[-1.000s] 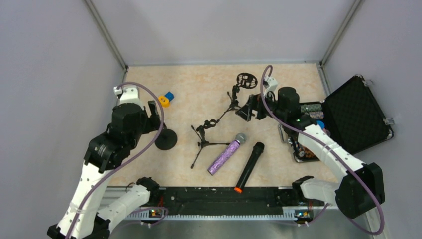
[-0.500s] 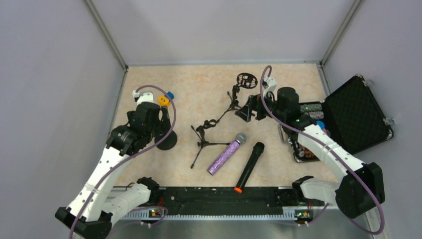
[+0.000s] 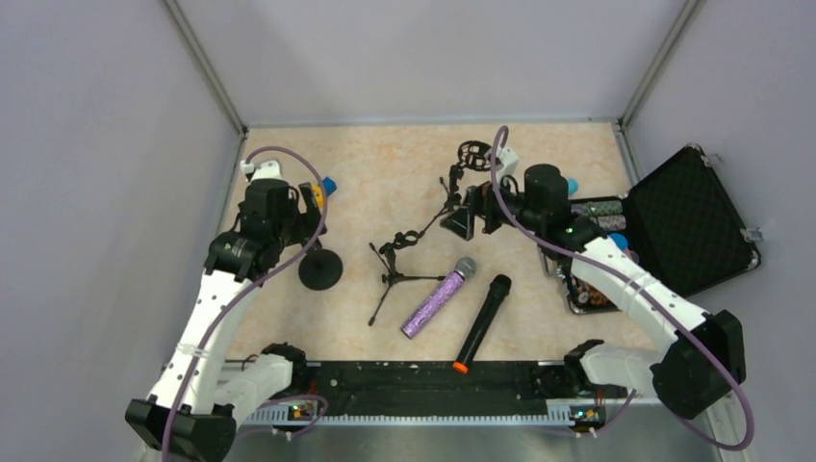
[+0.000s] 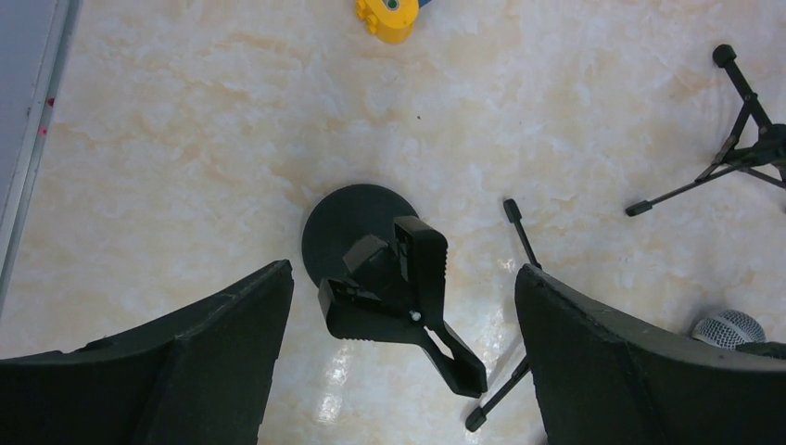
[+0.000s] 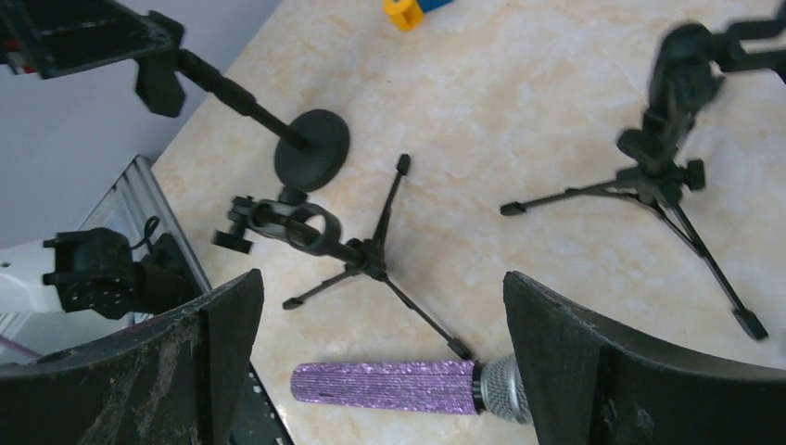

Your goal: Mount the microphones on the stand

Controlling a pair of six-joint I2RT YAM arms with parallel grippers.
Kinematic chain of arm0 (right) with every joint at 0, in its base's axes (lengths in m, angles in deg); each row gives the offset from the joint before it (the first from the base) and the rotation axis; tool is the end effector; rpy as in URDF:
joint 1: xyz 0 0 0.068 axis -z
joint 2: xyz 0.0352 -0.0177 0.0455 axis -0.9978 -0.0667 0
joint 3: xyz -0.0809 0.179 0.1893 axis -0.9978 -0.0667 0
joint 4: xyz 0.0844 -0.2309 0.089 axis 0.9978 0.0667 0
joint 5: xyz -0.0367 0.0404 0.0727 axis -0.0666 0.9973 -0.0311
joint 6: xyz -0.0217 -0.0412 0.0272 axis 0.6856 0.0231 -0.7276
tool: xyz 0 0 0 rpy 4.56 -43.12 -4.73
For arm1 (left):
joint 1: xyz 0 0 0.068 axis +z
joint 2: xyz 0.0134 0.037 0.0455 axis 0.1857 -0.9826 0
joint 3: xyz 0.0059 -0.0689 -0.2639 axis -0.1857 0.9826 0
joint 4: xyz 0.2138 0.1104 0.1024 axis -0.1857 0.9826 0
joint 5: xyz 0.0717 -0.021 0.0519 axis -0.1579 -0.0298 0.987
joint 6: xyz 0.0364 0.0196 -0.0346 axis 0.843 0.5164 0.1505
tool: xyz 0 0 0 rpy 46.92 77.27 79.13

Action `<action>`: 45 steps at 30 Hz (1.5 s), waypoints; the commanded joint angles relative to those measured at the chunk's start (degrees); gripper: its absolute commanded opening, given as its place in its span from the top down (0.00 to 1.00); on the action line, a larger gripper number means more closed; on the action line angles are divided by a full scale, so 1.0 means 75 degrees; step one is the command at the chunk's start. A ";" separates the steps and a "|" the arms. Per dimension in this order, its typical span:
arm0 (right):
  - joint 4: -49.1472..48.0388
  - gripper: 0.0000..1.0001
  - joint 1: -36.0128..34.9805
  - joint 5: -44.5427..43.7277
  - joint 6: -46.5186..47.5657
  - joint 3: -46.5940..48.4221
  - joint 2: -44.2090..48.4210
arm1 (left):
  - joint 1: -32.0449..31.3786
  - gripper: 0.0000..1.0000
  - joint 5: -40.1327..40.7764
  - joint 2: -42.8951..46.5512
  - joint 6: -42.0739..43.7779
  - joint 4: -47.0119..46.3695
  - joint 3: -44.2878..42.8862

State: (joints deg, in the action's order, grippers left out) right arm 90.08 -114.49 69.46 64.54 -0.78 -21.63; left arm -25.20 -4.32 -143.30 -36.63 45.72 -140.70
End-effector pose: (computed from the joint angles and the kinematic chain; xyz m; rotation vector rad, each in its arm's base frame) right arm 0.2302 0.1419 0.3121 -0.4983 1.9572 0.9682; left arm 0.1835 -0.0373 0.3529 -0.3333 2.1962 -0.0495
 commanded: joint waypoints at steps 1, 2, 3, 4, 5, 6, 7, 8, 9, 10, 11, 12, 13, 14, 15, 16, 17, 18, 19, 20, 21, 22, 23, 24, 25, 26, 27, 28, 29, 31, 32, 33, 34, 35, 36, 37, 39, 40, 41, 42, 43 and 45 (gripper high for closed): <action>-0.0007 0.01 -0.0562 0.0150 0.0211 0.0964 -0.0285 | 0.0316 0.07 -0.0408 0.0082 0.0275 -0.0524 0.0001; 0.0000 0.01 -0.0660 0.0138 0.0212 0.1091 -0.0334 | 0.0352 0.08 -0.0411 0.0094 0.0305 -0.0531 0.0005; -0.0008 0.01 -0.0769 0.0144 0.0218 0.1200 -0.0386 | 0.0393 0.08 -0.0434 0.0111 0.0333 -0.0545 0.0020; -0.0031 0.01 -0.0872 0.0143 0.0210 0.1343 -0.0445 | 0.0443 0.09 -0.0464 0.0118 0.0357 -0.0538 0.0038; -0.0053 0.01 -0.0991 0.0149 0.0190 0.1473 -0.0509 | 0.0496 0.10 -0.0506 0.0139 0.0371 -0.0549 0.0053; -0.0078 0.01 -0.1120 0.0163 0.0189 0.1600 -0.0598 | 0.0557 0.10 -0.0569 0.0145 0.0383 -0.0554 0.0068; -0.0108 0.01 -0.1238 0.0191 0.0178 0.1744 -0.0703 | 0.0622 0.10 -0.0662 0.0159 0.0385 -0.0574 0.0080; -0.0127 0.01 -0.1370 0.0219 0.0161 0.1888 -0.0829 | 0.0683 0.10 -0.0743 0.0187 0.0392 -0.0613 0.0092; -0.0129 0.01 -0.1491 0.0259 0.0138 0.2033 -0.0983 | 0.0742 0.10 -0.0833 0.0212 0.0392 -0.0659 0.0101; -0.0149 0.01 -0.1632 0.0298 0.0110 0.2199 -0.1130 | 0.0809 0.10 -0.0928 0.0239 0.0406 -0.0731 0.0089; -0.0163 0.01 -0.1771 0.0335 0.0085 0.2336 -0.1270 | 0.0869 0.10 -0.1041 0.0257 0.0406 -0.0775 0.0073; -0.0200 0.01 -0.1900 0.0391 0.0047 0.2504 -0.1396 | 0.0955 0.10 -0.1134 0.0265 0.0409 -0.0821 0.0034; -0.0250 0.01 -0.2032 0.0455 0.0005 0.2643 -0.1548 | 0.1031 0.10 -0.1301 0.0265 0.0409 -0.0864 -0.0015; -0.0309 0.01 -0.2152 0.0535 -0.0069 0.2784 -0.1709 | 0.1112 0.10 -0.1431 0.0257 0.0418 -0.0919 -0.0065; -0.0397 0.01 -0.2276 0.0653 -0.0151 0.2930 -0.1885 | 0.1189 0.09 -0.1554 0.0253 0.0421 -0.0977 -0.0106; -0.0469 0.01 -0.2358 0.0772 -0.0254 0.3050 -0.2062 | 0.1265 0.09 -0.1686 0.0243 0.0421 -0.1033 -0.0158; -0.0541 0.01 -0.2479 0.0885 -0.0350 0.3207 -0.2248 | 0.1356 0.09 -0.1832 0.0227 0.0421 -0.1091 -0.0210; -0.0590 0.01 -0.2554 0.1041 -0.0424 0.3417 -0.2459 | 0.1451 0.09 -0.1976 0.0214 0.0421 -0.1144 -0.0266; -0.0596 0.01 -0.2623 0.1131 -0.0506 0.3588 -0.2680 | 0.1542 0.08 -0.2096 0.0195 0.0415 -0.1196 -0.0338; -0.0529 0.01 -0.2705 0.1216 -0.0546 0.3816 -0.2906 | 0.1639 0.08 -0.2245 0.0174 0.0410 -0.1223 -0.0424; -0.0461 0.01 -0.2774 0.1311 -0.0595 0.4016 -0.3140 | 0.1721 0.07 -0.2416 0.0152 0.0412 -0.1253 -0.0507; -0.0339 0.01 -0.2821 0.1395 -0.0633 0.4260 -0.3372 | 0.1807 0.07 -0.2493 0.0155 0.0420 -0.1283 -0.0605; -0.0225 0.01 -0.2876 0.1489 -0.0686 0.4506 -0.3642 | 0.1877 0.07 -0.2520 0.0173 0.0427 -0.1336 -0.0697; -0.0133 0.01 -0.2915 0.1583 -0.0753 0.4735 -0.3905 | 0.1885 0.06 -0.2531 0.0224 0.0448 -0.1403 -0.0771; -0.0044 0.01 -0.2941 0.1693 -0.0818 0.4989 -0.4162 | 0.1887 0.06 -0.2522 0.0302 0.0446 -0.1474 -0.0846; 0.0054 0.01 -0.2959 0.1791 -0.0943 0.5205 -0.4511 | 0.1887 0.06 -0.2471 0.0378 0.0461 -0.1555 -0.0920; 0.0138 0.01 -0.2962 0.1886 -0.1049 0.5439 -0.4771 | 0.1885 0.06 -0.2453 0.0473 0.0482 -0.1641 -0.0995; 0.0225 0.01 -0.2975 0.1959 -0.1145 0.5647 -0.5001 | 0.1885 0.06 -0.2437 0.0581 0.0515 -0.1738 -0.1052; 0.0276 0.01 -0.2975 0.2044 -0.1250 0.5837 -0.5226 | 0.1887 0.05 -0.2431 0.0698 0.0550 -0.1847 -0.1094; 0.0406 0.01 -0.3005 0.2251 -0.1433 0.6231 -0.5664 | 0.1884 0.05 -0.2512 0.0970 0.0643 -0.2077 -0.1143; 0.0504 0.01 -0.3030 0.2320 -0.1466 0.6424 -0.5851 | 0.1886 0.05 -0.2541 0.1106 0.0688 -0.2169 -0.1153; 0.0667 0.01 -0.3090 0.2312 -0.1445 0.6627 -0.6016 | 0.1887 0.05 -0.2546 0.1249 0.0725 -0.2257 -0.1168; 0.0861 0.01 -0.3152 0.2261 -0.1368 0.6815 -0.6158 | 0.1881 0.05 -0.2506 0.1376 0.0786 -0.2328 -0.1165; 0.1066 0.01 -0.3237 0.2138 -0.1245 0.7027 -0.6261 | 0.1886 0.05 -0.2428 0.1495 0.0826 -0.2366 -0.1175; 0.1288 0.01 -0.3372 0.1971 -0.1123 0.7212 -0.6365 | 0.1885 0.05 -0.2323 0.1612 0.0855 -0.2400 -0.1169; 0.1489 0.01 -0.3458 0.1699 -0.0972 0.7364 -0.6441 | 0.1887 0.05 -0.2253 0.1732 0.0874 -0.2416 -0.1167; 0.1838 0.01 -0.3631 0.1074 -0.0718 0.7585 -0.6535 | 0.1887 0.05 -0.1740 0.2003 0.0895 -0.2434 -0.1154; 0.1987 0.01 -0.3725 0.0578 -0.0587 0.7677 -0.6554 | 0.1881 0.05 -0.1540 0.2101 0.0901 -0.2437 -0.1150; 0.2037 0.01 -0.3818 0.0337 -0.0462 0.7716 -0.6574 | 0.1886 0.05 -0.1364 0.2193 0.0901 -0.2435 -0.1157; 0.2101 0.01 -0.3915 0.0021 -0.0306 0.7772 -0.6570 | 0.1887 0.05 -0.1173 0.2269 0.0891 -0.2419 -0.1142; 0.2141 0.01 -0.4037 -0.0459 -0.0168 0.7809 -0.6573 | 0.1886 0.05 -0.1018 0.2337 0.0881 -0.2403 -0.1146; 0.2174 0.02 -0.4277 -0.1170 0.0124 0.7894 -0.6580 | 0.1886 0.05 -0.0792 0.2439 0.0886 -0.2368 -0.1150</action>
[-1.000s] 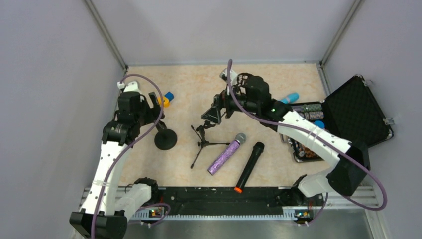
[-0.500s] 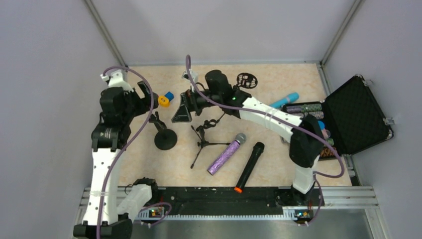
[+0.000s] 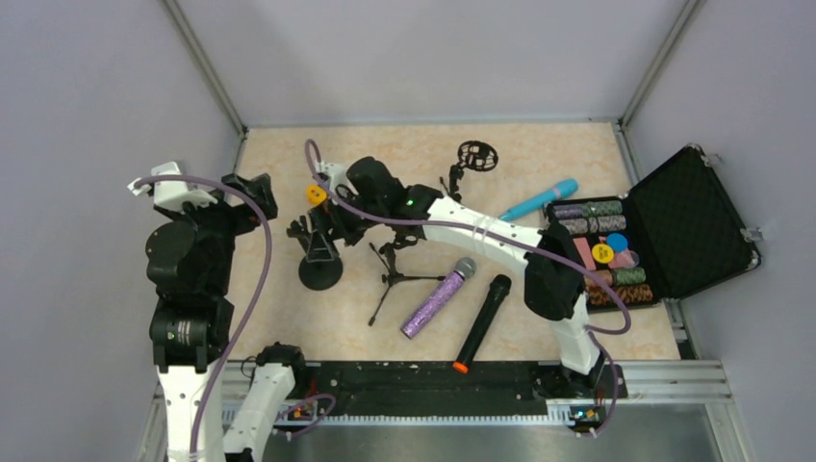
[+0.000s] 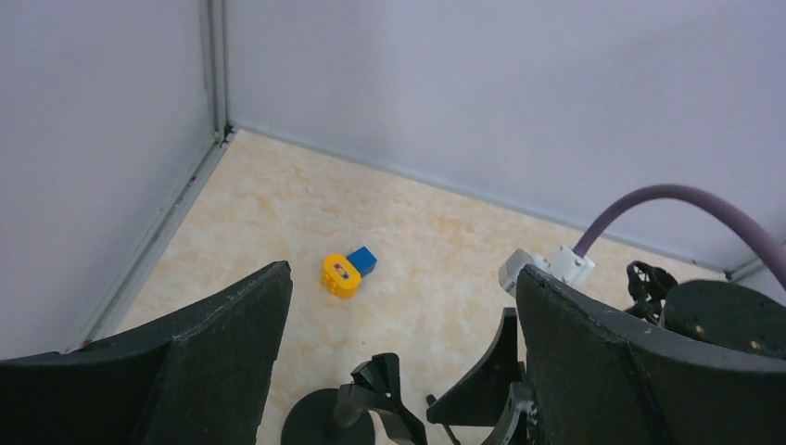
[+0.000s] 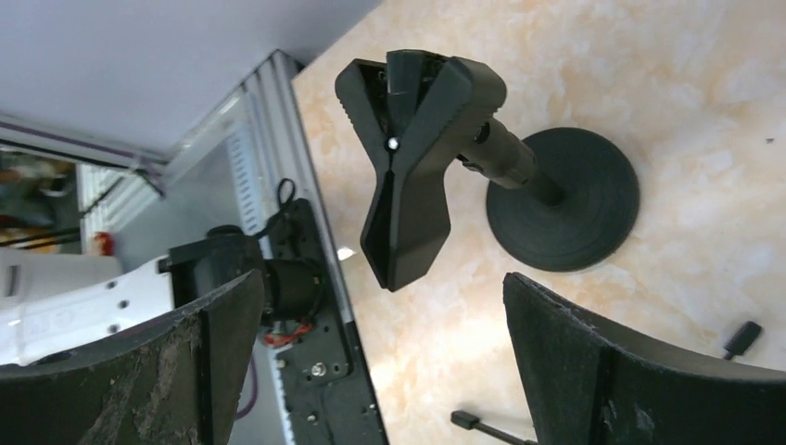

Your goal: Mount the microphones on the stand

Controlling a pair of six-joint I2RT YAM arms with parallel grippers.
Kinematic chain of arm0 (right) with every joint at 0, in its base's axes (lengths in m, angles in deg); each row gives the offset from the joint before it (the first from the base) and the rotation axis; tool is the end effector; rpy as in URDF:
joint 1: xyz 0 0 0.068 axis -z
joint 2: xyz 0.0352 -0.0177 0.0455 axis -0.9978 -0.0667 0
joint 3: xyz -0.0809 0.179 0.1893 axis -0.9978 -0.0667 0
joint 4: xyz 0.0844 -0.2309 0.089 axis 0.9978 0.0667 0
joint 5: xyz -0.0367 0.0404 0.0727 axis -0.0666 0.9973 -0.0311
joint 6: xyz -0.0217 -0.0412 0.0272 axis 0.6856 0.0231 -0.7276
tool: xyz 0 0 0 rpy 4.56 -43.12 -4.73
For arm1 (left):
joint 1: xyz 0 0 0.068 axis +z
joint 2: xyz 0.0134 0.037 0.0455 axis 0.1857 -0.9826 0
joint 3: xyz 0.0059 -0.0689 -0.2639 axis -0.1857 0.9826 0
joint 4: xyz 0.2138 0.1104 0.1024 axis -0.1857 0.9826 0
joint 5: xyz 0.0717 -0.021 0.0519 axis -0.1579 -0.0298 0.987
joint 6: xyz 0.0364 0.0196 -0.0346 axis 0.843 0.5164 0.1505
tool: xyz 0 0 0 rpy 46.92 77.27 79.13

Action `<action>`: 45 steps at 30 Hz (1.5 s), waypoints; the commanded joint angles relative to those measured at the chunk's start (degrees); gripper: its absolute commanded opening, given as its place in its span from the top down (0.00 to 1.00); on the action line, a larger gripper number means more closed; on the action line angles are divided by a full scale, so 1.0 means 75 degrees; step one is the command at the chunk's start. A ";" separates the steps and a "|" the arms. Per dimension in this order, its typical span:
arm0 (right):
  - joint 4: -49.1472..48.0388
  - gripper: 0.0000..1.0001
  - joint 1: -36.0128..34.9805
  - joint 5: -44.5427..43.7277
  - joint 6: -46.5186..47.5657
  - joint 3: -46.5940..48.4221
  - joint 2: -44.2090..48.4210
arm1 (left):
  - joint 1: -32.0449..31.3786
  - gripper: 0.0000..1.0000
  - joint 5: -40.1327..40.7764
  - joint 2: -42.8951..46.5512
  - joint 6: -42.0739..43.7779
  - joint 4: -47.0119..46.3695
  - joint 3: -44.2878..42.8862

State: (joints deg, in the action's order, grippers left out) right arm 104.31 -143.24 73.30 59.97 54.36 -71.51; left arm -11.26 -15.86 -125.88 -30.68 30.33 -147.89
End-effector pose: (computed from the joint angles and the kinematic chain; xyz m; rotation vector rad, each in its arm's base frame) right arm 0.2481 0.4160 0.3116 -1.0234 2.0889 1.3286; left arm 0.0952 0.0019 0.4570 -0.3006 1.5286 -0.1927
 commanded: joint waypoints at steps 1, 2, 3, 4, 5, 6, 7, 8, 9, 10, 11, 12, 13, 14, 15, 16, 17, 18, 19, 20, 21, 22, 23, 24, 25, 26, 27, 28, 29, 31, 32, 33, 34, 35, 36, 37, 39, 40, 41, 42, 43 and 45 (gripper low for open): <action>0.0275 0.02 -0.0572 -0.2071 0.0894 0.0586 0.0070 | 0.0027 0.05 0.0812 0.0152 0.0105 -0.0298 -0.0190; 0.0271 0.04 -0.0688 -0.2463 0.1023 0.0637 0.0049 | 0.0027 0.05 0.0839 0.0180 0.0127 -0.0282 -0.0181; 0.0266 0.06 -0.0815 -0.2918 0.1132 0.0697 0.0032 | 0.0027 0.05 0.0854 0.0196 0.0151 -0.0264 -0.0180; 0.0264 0.07 -0.0981 -0.3372 0.1264 0.0759 -0.0017 | 0.0025 0.05 0.0860 0.0197 0.0181 -0.0236 -0.0180; 0.0250 0.09 -0.1085 -0.3799 0.1389 0.0834 -0.0066 | 0.0027 0.05 0.0863 0.0200 0.0198 -0.0207 -0.0162; 0.0254 0.10 -0.1184 -0.4238 0.1523 0.0920 -0.0133 | 0.0026 0.05 0.0878 0.0193 0.0218 -0.0181 -0.0145; 0.0252 0.11 -0.1277 -0.4570 0.1663 0.1014 -0.0227 | 0.0027 0.05 0.0890 0.0198 0.0240 -0.0158 -0.0125; 0.0252 0.11 -0.1346 -0.4901 0.1777 0.1128 -0.0323 | 0.0027 0.05 0.0910 0.0193 0.0263 -0.0136 -0.0104; 0.0257 0.12 -0.1411 -0.5187 0.1882 0.1249 -0.0414 | 0.0027 0.05 0.0928 0.0204 0.0272 -0.0118 -0.0081; 0.0249 0.14 -0.1464 -0.5367 0.1982 0.1336 -0.0495 | 0.0026 0.05 0.0942 0.0212 0.0292 -0.0109 -0.0053; 0.0256 0.16 -0.1485 -0.5478 0.2041 0.1438 -0.0575 | 0.0027 0.05 0.0951 0.0227 0.0306 -0.0094 -0.0036; 0.0249 0.18 -0.1490 -0.5532 0.2071 0.1527 -0.0669 | 0.0020 0.05 0.0956 0.0245 0.0309 -0.0091 -0.0009; 0.0244 0.21 -0.1487 -0.5572 0.2095 0.1623 -0.0759 | 0.0027 0.05 0.0957 0.0256 0.0327 -0.0091 0.0012; 0.0243 0.23 -0.1492 -0.5599 0.2139 0.1713 -0.0887 | 0.0027 0.05 0.0957 0.0276 0.0340 -0.0080 0.0022; 0.0254 0.25 -0.1490 -0.5629 0.2178 0.1790 -0.0968 | 0.0027 0.05 0.0957 0.0292 0.0349 -0.0079 0.0038; 0.0247 0.27 -0.1492 -0.5631 0.2212 0.1871 -0.1043 | 0.0027 0.05 0.0955 0.0316 0.0360 -0.0085 0.0045; 0.0251 0.30 -0.1491 -0.5595 0.2255 0.1952 -0.1124 | 0.0027 0.05 0.0963 0.0330 0.0376 -0.0077 0.0060; 0.0259 0.35 -0.1496 -0.5564 0.2282 0.2031 -0.1187 | 0.0027 0.05 0.0978 0.0357 0.0394 -0.0066 0.0076; 0.0266 0.41 -0.1490 -0.5553 0.2307 0.2087 -0.1239 | 0.0026 0.05 0.0989 0.0372 0.0407 -0.0069 0.0099; 0.0265 0.47 -0.1488 -0.5551 0.2316 0.2143 -0.1273 | 0.0027 0.05 0.0998 0.0395 0.0419 -0.0058 0.0113; 0.0268 0.55 -0.1486 -0.5560 0.2328 0.2184 -0.1305 | 0.0024 0.05 0.1003 0.0408 0.0424 -0.0056 0.0138; 0.0262 0.64 -0.1491 -0.5580 0.2329 0.2215 -0.1322 | 0.0027 0.06 0.1004 0.0431 0.0434 -0.0056 0.0155; 0.0260 0.72 -0.1490 -0.5592 0.2335 0.2256 -0.1335 | 0.0022 0.05 0.0998 0.0462 0.0437 -0.0056 0.0183; 0.0251 0.80 -0.1488 -0.5600 0.2337 0.2294 -0.1338 | 0.0024 0.06 0.0997 0.0473 0.0447 -0.0056 0.0213; 0.0253 0.86 -0.1488 -0.5579 0.2354 0.2336 -0.1347 | 0.0027 0.06 0.0994 0.0491 0.0449 -0.0057 0.0239; 0.0244 0.90 -0.1488 -0.5564 0.2385 0.2376 -0.1350 | 0.0019 0.06 0.0989 0.0519 0.0449 -0.0053 0.0286; 0.0246 0.95 -0.1483 -0.5560 0.2410 0.2418 -0.1350 | 0.0026 0.06 0.0990 0.0560 0.0449 -0.0071 0.0314; 0.0238 1.00 -0.1459 -0.5552 0.2442 0.2458 -0.1344 | 0.0021 0.06 0.0983 0.0573 0.0459 -0.0058 0.0357; 0.0243 1.00 -0.1431 -0.5541 0.2456 0.2509 -0.1343 | 0.0027 0.06 0.0970 0.0601 0.0460 -0.0056 0.0381; 0.0232 1.00 -0.1338 -0.5455 0.2447 0.2619 -0.1322 | 0.0027 0.07 0.0937 0.0648 0.0471 -0.0028 0.0454; 0.0230 1.00 -0.1264 -0.5385 0.2441 0.2697 -0.1307 | 0.0026 0.06 0.0927 0.0682 0.0466 -0.0032 0.0508; 0.0226 1.00 -0.1190 -0.5331 0.2419 0.2757 -0.1292 | 0.0027 0.07 0.0895 0.0716 0.0461 -0.0026 0.0552; 0.0225 1.00 -0.1118 -0.5310 0.2421 0.2832 -0.1264 | 0.0027 0.07 0.0863 0.0733 0.0452 -0.0031 0.0612; 0.0220 1.00 -0.1049 -0.5304 0.2424 0.2910 -0.1248 | 0.0027 0.07 0.0825 0.0740 0.0439 -0.0032 0.0674; 0.0216 1.00 -0.0948 -0.5312 0.2450 0.2996 -0.1236 | 0.0027 0.07 0.0778 0.0760 0.0421 -0.0032 0.0724; 0.0212 1.00 -0.0859 -0.5322 0.2472 0.3087 -0.1230 | 0.0027 0.07 0.0743 0.0774 0.0400 -0.0032 0.0785; 0.0211 1.00 -0.0734 -0.5419 0.2577 0.3254 -0.1221 | 0.0027 0.07 0.0655 0.0775 0.0363 -0.0032 0.0880; 0.0201 1.00 -0.0654 -0.5475 0.2644 0.3326 -0.1221 | 0.0027 0.07 0.0617 0.0769 0.0340 -0.0032 0.0930; 0.0210 1.00 -0.0584 -0.5561 0.2711 0.3396 -0.1221 | 0.0027 0.07 0.0576 0.0771 0.0313 -0.0038 0.0990; 0.0210 1.00 -0.0509 -0.5634 0.2775 0.3459 -0.1221 | 0.0027 0.07 0.0536 0.0770 0.0290 -0.0037 0.1038; 0.0186 1.00 -0.0426 -0.5686 0.2838 0.3510 -0.1220 | 0.0027 0.07 0.0496 0.0774 0.0266 -0.0054 0.1105; 0.0152 1.00 -0.0261 -0.5801 0.2947 0.3595 -0.1230 | 0.0027 0.07 0.0421 0.0775 0.0211 -0.0075 0.1200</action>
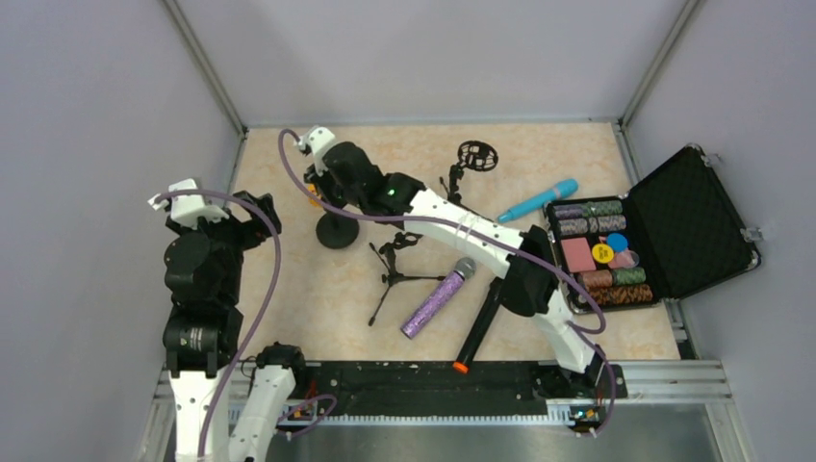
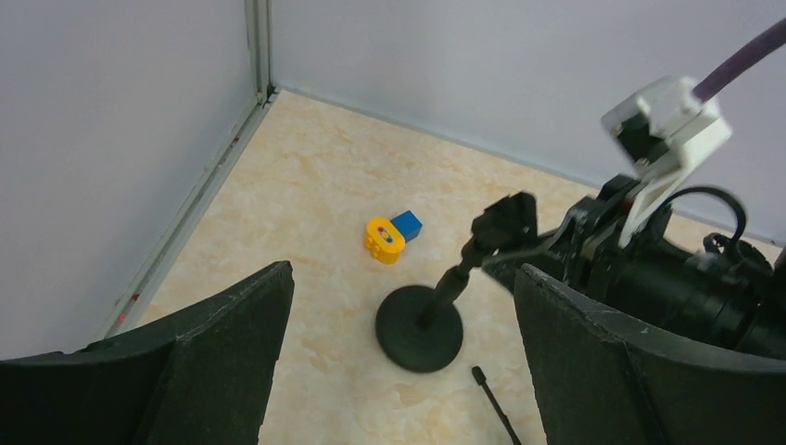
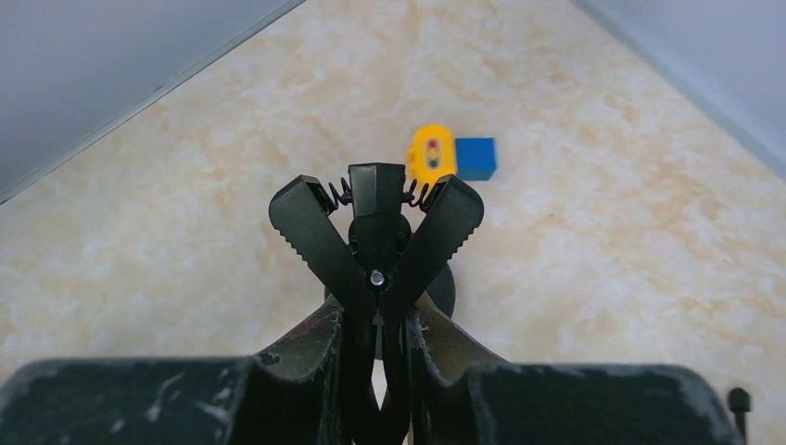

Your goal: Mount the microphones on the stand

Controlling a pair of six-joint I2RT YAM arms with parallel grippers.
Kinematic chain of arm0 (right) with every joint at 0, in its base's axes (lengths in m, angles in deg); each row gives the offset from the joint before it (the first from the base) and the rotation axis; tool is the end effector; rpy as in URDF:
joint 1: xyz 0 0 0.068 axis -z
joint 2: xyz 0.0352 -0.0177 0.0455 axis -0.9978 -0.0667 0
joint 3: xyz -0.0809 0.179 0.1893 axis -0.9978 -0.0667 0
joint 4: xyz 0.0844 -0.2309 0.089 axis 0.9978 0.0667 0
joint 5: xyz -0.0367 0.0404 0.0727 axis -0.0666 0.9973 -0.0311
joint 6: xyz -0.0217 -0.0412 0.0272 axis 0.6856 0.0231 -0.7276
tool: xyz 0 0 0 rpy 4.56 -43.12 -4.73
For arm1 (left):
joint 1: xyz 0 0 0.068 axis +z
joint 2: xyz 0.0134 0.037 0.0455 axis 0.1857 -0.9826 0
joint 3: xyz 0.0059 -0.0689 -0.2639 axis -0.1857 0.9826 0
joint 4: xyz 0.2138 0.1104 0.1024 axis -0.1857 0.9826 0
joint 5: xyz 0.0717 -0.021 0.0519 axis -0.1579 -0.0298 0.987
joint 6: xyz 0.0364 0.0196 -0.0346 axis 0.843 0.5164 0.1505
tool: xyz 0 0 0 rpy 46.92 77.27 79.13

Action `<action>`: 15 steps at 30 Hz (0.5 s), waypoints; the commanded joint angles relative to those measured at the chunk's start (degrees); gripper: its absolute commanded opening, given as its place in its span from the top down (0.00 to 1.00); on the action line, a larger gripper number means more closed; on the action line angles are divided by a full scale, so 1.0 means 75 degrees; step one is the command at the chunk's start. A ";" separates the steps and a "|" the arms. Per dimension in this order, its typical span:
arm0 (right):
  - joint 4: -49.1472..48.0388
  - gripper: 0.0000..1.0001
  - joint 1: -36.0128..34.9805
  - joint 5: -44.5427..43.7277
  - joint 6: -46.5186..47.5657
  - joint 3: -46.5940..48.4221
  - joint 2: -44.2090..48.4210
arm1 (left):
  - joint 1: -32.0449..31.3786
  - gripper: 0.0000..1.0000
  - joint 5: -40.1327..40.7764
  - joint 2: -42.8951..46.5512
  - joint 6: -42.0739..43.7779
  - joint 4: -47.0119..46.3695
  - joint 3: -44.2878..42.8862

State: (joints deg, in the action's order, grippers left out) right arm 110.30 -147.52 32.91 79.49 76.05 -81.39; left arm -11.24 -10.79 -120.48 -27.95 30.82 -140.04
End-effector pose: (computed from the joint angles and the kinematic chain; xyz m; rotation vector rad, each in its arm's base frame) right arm 0.2562 0.4556 0.3463 -0.8787 1.8207 0.5453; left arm 0.0882 0.0051 0.4233 -0.3366 1.5703 -0.0777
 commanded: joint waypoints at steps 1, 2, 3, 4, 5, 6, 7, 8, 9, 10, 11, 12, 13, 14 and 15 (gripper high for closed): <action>-0.0695 1.00 0.0385 -0.0450 0.0358 0.0734 0.0076 | 0.0014 0.07 -0.0283 0.0069 -0.0180 -0.0159 0.0212; -0.0734 1.00 0.0475 -0.0494 0.0359 0.0764 0.0067 | 0.0017 0.07 -0.0317 0.0064 -0.0209 -0.0171 0.0250; -0.0778 1.00 0.0558 -0.0500 0.0363 0.0798 0.0047 | 0.0024 0.07 -0.0356 0.0069 -0.0234 -0.0183 0.0302; -0.0810 1.00 0.0645 -0.0524 0.0360 0.0844 0.0024 | 0.0024 0.07 -0.0392 0.0065 -0.0257 -0.0202 0.0352; -0.0874 1.00 0.0735 -0.0533 0.0363 0.0889 -0.0001 | 0.0025 0.07 -0.0427 0.0060 -0.0276 -0.0225 0.0407; -0.0920 1.00 0.0807 -0.0544 0.0580 0.0953 -0.0050 | 0.0025 0.07 -0.0468 0.0052 -0.0295 -0.0252 0.0458; -0.0967 1.00 0.0887 -0.0570 0.0636 0.1021 -0.0098 | 0.0022 0.07 -0.0494 0.0051 -0.0317 -0.0267 0.0507; -0.1008 1.00 0.0994 -0.0587 0.0687 0.1097 -0.0154 | 0.0017 0.07 -0.0537 0.0041 -0.0339 -0.0277 0.0563; -0.1016 1.00 0.1083 -0.0608 0.0720 0.1208 -0.0219 | 0.0022 0.07 -0.0579 0.0027 -0.0367 -0.0308 0.0611; -0.1016 1.00 0.1169 -0.0612 0.0731 0.1317 -0.0293 | 0.0024 0.07 -0.0625 0.0020 -0.0401 -0.0332 0.0674; -0.1020 1.00 0.1275 -0.0604 0.0740 0.1405 -0.0367 | 0.0014 0.07 -0.0676 0.0009 -0.0438 -0.0354 0.0733; -0.1034 1.00 0.1354 -0.0593 0.0729 0.1473 -0.0417 | 0.0023 0.07 -0.0734 -0.0007 -0.0467 -0.0378 0.0787; -0.1063 1.00 0.1458 -0.0566 0.0731 0.1497 -0.0445 | 0.0021 0.07 -0.0792 -0.0037 -0.0512 -0.0404 0.0850; -0.1092 1.00 0.1550 -0.0563 0.0731 0.1498 -0.0477 | 0.0024 0.07 -0.0857 -0.0056 -0.0548 -0.0444 0.0923; -0.1120 1.00 0.1631 -0.0532 0.0721 0.1501 -0.0509 | 0.0024 0.07 -0.0918 -0.0081 -0.0573 -0.0474 0.0981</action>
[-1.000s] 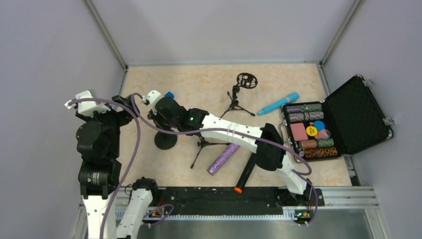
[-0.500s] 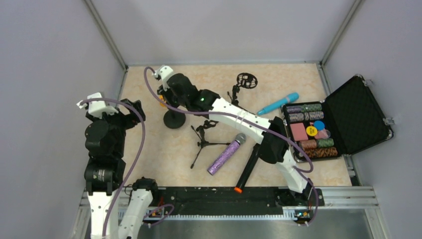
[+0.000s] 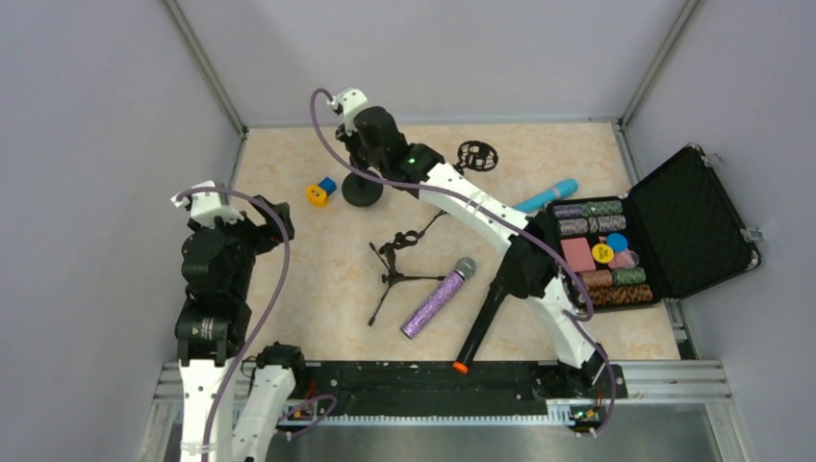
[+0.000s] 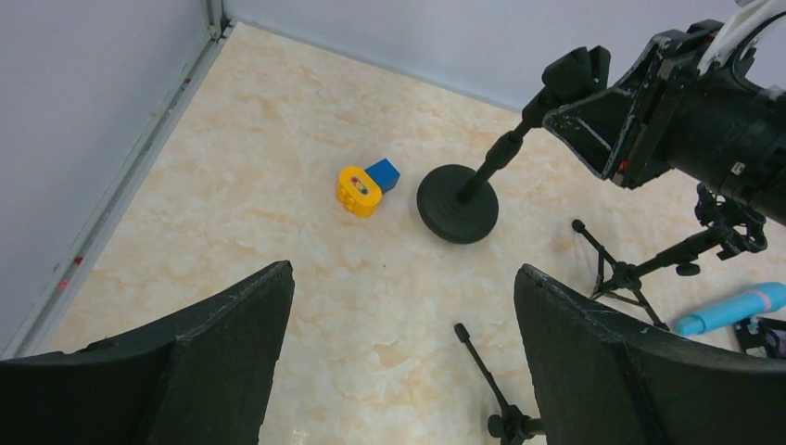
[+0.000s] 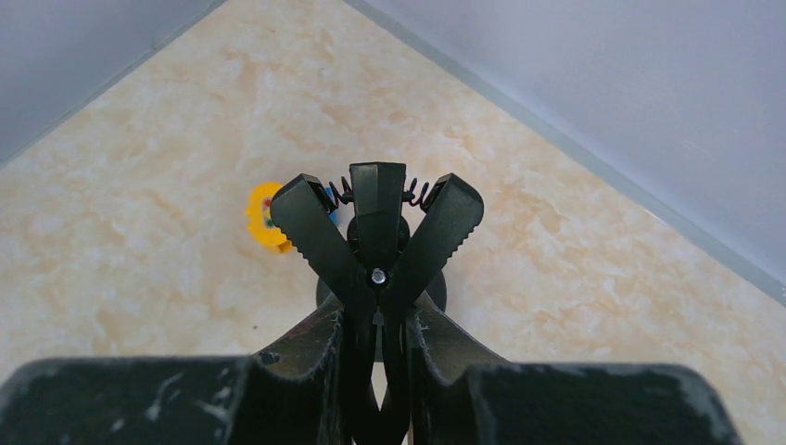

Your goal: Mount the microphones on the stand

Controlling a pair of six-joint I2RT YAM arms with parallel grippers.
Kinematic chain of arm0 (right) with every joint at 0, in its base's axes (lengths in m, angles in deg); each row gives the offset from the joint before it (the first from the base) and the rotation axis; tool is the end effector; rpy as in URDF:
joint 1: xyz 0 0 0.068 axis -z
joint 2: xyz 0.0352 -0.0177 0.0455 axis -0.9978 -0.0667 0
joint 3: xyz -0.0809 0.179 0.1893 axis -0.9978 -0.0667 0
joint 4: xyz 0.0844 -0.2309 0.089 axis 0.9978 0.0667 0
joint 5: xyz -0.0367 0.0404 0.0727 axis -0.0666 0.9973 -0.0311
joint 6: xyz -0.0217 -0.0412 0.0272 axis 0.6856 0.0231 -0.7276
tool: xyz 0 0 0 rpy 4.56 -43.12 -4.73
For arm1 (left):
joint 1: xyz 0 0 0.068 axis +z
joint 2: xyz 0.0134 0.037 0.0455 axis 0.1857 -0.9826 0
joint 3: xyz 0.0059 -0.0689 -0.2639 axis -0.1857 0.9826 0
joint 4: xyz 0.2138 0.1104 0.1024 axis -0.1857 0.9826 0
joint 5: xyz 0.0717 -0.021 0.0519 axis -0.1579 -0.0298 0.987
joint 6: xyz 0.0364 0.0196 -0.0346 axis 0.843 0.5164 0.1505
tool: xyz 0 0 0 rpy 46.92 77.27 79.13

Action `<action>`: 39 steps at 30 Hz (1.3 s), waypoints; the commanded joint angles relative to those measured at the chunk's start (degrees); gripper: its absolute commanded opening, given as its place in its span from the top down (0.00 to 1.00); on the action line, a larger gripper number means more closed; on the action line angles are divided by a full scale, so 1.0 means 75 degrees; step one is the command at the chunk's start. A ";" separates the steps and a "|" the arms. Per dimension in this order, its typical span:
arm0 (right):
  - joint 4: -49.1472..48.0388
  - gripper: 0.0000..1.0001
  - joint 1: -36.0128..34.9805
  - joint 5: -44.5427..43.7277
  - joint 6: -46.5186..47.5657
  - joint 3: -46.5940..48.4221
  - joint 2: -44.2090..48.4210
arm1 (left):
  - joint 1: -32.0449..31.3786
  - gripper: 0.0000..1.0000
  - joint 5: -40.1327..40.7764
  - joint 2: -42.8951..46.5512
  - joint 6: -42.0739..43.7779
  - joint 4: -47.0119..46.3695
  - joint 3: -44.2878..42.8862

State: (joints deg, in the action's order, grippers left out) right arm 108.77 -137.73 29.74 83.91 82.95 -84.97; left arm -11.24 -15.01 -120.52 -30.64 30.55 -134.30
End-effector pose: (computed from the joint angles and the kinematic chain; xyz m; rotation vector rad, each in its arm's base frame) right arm 0.3386 0.4132 0.3586 -0.7038 1.7757 0.3710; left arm 0.1044 0.0024 0.3936 -0.3298 1.6718 -0.1591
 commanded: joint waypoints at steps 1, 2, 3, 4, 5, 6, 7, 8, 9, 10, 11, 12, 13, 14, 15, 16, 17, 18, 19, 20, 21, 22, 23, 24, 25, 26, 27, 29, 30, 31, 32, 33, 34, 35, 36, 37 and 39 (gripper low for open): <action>-0.0927 1.00 0.0420 -0.0086 0.0109 0.0575 -0.0057 | 0.0025 0.07 -0.0424 -0.0091 -0.0244 -0.0482 0.0269; -0.0923 1.00 0.0497 -0.0057 0.0083 0.0573 -0.0092 | 0.0025 0.07 -0.0487 -0.0124 -0.0267 -0.0527 0.0318; -0.0927 1.00 0.0577 0.0008 0.0020 0.0568 -0.0123 | 0.0025 0.07 -0.0542 -0.0143 -0.0298 -0.0565 0.0365; -0.0912 1.00 0.0656 0.0103 -0.0041 0.0559 -0.0166 | 0.0025 0.07 -0.0604 -0.0174 -0.0331 -0.0619 0.0415; -0.0897 1.00 0.0727 0.0201 -0.0112 0.0557 -0.0208 | 0.0025 0.07 -0.0666 -0.0219 -0.0356 -0.0658 0.0446; -0.0875 1.00 0.0799 0.0267 -0.0122 0.0547 -0.0252 | 0.0025 0.07 -0.0696 -0.0244 -0.0383 -0.0693 0.0475; -0.0850 1.00 0.0839 0.0317 -0.0129 0.0553 -0.0297 | 0.0025 0.07 -0.0811 -0.0288 -0.0408 -0.0723 0.0496; -0.0833 1.00 0.0887 0.0336 -0.0126 0.0557 -0.0350 | 0.0019 0.07 -0.0989 -0.0323 -0.0431 -0.0745 0.0512; -0.0810 1.00 0.0904 0.0350 -0.0124 0.0548 -0.0403 | 0.0024 0.07 -0.1069 -0.0362 -0.0446 -0.0775 0.0525; -0.0784 1.00 0.0917 0.0342 -0.0124 0.0556 -0.0434 | 0.0019 0.07 -0.1127 -0.0401 -0.0467 -0.0795 0.0546; -0.0748 1.00 0.0920 0.0341 -0.0124 0.0557 -0.0459 | 0.0024 0.07 -0.1171 -0.0435 -0.0487 -0.0818 0.0575; -0.0719 0.99 0.0920 0.0338 -0.0129 0.0551 -0.0487 | 0.0024 0.07 -0.1218 -0.0473 -0.0510 -0.0847 0.0599; -0.0683 0.94 0.0932 0.0339 -0.0124 0.0543 -0.0508 | 0.0019 0.07 -0.1266 -0.0507 -0.0533 -0.0882 0.0618; -0.0645 0.86 0.0932 0.0337 -0.0124 0.0526 -0.0516 | 0.0022 0.07 -0.1311 -0.0539 -0.0549 -0.0924 0.0650; -0.0621 0.79 0.0932 0.0352 -0.0124 0.0502 -0.0508 | 0.0024 0.07 -0.1370 -0.0577 -0.0562 -0.0953 0.0675; -0.0577 0.72 0.0932 0.0361 -0.0124 0.0490 -0.0484 | 0.0024 0.06 -0.1440 -0.0614 -0.0556 -0.0992 0.0689; -0.0536 0.67 0.0942 0.0403 -0.0118 0.0481 -0.0440 | 0.0025 0.06 -0.1538 -0.0660 -0.0533 -0.1011 0.0694; -0.0470 0.62 0.0942 0.0438 -0.0104 0.0445 -0.0390 | 0.0025 0.06 -0.1662 -0.0714 -0.0468 -0.1016 0.0673; -0.0440 0.57 0.0943 0.0489 -0.0082 0.0403 -0.0310 | 0.0022 0.06 -0.1811 -0.0770 -0.0424 -0.1017 0.0652; -0.0411 0.51 0.0944 0.0541 -0.0052 0.0328 -0.0207 | 0.0024 0.06 -0.2014 -0.0820 -0.0339 -0.1036 0.0637; -0.0396 0.44 0.0944 0.0569 -0.0046 0.0231 -0.0087 | 0.0019 0.05 -0.2237 -0.0886 -0.0237 -0.1068 0.0617; -0.0395 0.34 0.0944 0.0590 -0.0052 0.0105 0.0062 | 0.0022 0.05 -0.2486 -0.0934 -0.0183 -0.1129 0.0610; -0.0390 0.26 0.0945 0.0597 -0.0053 -0.0033 0.0204 | 0.0021 0.05 -0.2738 -0.0997 -0.0144 -0.1194 0.0608; -0.0388 0.18 0.0944 0.0607 -0.0064 -0.0167 0.0352 | 0.0024 0.05 -0.2979 -0.1067 -0.0107 -0.1269 0.0598; -0.0359 0.11 0.0944 0.0614 -0.0065 -0.0304 0.0492 | 0.0024 0.06 -0.3231 -0.1134 -0.0073 -0.1337 0.0583; -0.0342 0.06 0.0944 0.0612 -0.0075 -0.0437 0.0716 | 0.0025 0.06 -0.3504 -0.1214 -0.0045 -0.1412 0.0568; -0.0322 0.03 0.0944 0.0638 -0.0087 -0.0601 0.0898 | 0.0025 0.06 -0.3758 -0.1309 -0.0030 -0.1463 0.0549; -0.0313 0.01 0.0964 0.0704 -0.0123 -0.0943 0.1253 | 0.0025 0.07 -0.4249 -0.1518 0.0021 -0.1531 0.0506; -0.0304 0.01 0.0973 0.0776 -0.0126 -0.1158 0.1440 | -0.0044 0.08 -0.4425 -0.1631 0.0052 -0.1556 0.0479; -0.0304 0.01 0.1003 0.0878 -0.0306 -0.1355 0.1652 | -0.0133 0.08 -0.4575 -0.1754 0.0080 -0.1566 0.0445; -0.0316 0.01 0.1046 0.1004 -0.0467 -0.1673 0.1857 | -0.0266 0.09 -0.4672 -0.1885 0.0131 -0.1584 0.0410; -0.0316 0.01 0.1106 0.1137 -0.0597 -0.1928 0.2056 | -0.0456 0.09 -0.4709 -0.1998 0.0194 -0.1586 0.0375; -0.0316 0.01 0.1182 0.1319 -0.0736 -0.2169 0.2271 | -0.0690 0.09 -0.4695 -0.2098 0.0273 -0.1580 0.0333; -0.0313 0.01 0.1280 0.1585 -0.0918 -0.2422 0.2468 | -0.0972 0.09 -0.4597 -0.2190 0.0382 -0.1574 0.0294; -0.0344 0.01 0.1394 0.1861 -0.1086 -0.2689 0.2705 | -0.1307 0.09 -0.4448 -0.2291 0.0488 -0.1573 0.0259; -0.0383 0.01 0.1517 0.2171 -0.1275 -0.2970 0.2937 | -0.1648 0.09 -0.4268 -0.2412 0.0623 -0.1574 0.0207; -0.0535 0.01 0.1752 0.2676 -0.1605 -0.3583 0.3415 | -0.2261 0.09 -0.4040 -0.2689 0.0804 -0.1490 0.0055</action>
State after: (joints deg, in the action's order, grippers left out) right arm 107.09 -128.48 41.44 78.14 61.93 -67.24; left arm -21.29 -45.89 -138.40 -28.85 22.01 -129.97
